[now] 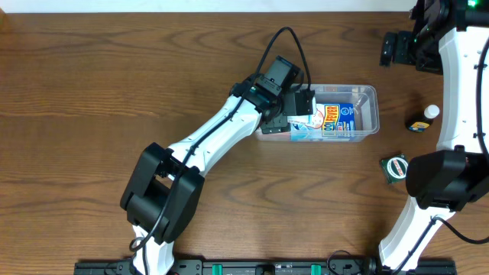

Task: Pack container
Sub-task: 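Carry the white-green box with the left gripper into the container, then release the white-green box and retract the left gripper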

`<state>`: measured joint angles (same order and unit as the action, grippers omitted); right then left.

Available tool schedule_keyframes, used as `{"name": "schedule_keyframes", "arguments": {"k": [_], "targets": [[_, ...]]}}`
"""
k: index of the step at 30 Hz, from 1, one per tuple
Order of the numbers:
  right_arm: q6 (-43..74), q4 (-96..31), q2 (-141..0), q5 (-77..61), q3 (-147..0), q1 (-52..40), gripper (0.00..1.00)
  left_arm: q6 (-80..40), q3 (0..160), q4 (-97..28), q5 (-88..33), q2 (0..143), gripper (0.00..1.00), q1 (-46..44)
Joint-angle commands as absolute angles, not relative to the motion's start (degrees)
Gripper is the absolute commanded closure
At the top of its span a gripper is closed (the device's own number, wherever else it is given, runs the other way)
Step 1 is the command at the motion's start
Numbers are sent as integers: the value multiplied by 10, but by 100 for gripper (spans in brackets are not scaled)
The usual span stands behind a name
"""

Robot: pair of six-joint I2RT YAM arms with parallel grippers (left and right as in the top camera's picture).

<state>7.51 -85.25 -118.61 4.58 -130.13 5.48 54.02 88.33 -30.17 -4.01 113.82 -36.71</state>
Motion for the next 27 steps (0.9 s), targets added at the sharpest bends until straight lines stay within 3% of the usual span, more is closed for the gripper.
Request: {"name": "schedule_keyframes", "arguments": {"k": [1, 8, 14, 21, 27], "targets": [[86, -853, -1184, 49, -1307, 56, 1, 533, 883, -301, -33, 1134, 4, -352], [86, -853, -1184, 49, -1307, 56, 1, 432, 885, -282, -33, 1081, 2, -343], [86, -853, -1184, 49, -1307, 56, 1, 259, 885, -281, -13, 978, 2, -323], [86, -853, -1184, 49, -1307, 56, 1, -77, 885, -364, 71, 872, 2, -217], [86, -853, -1184, 49, -1307, 56, 1, -117, 885, -465, 71, 853, 2, -118]]}}
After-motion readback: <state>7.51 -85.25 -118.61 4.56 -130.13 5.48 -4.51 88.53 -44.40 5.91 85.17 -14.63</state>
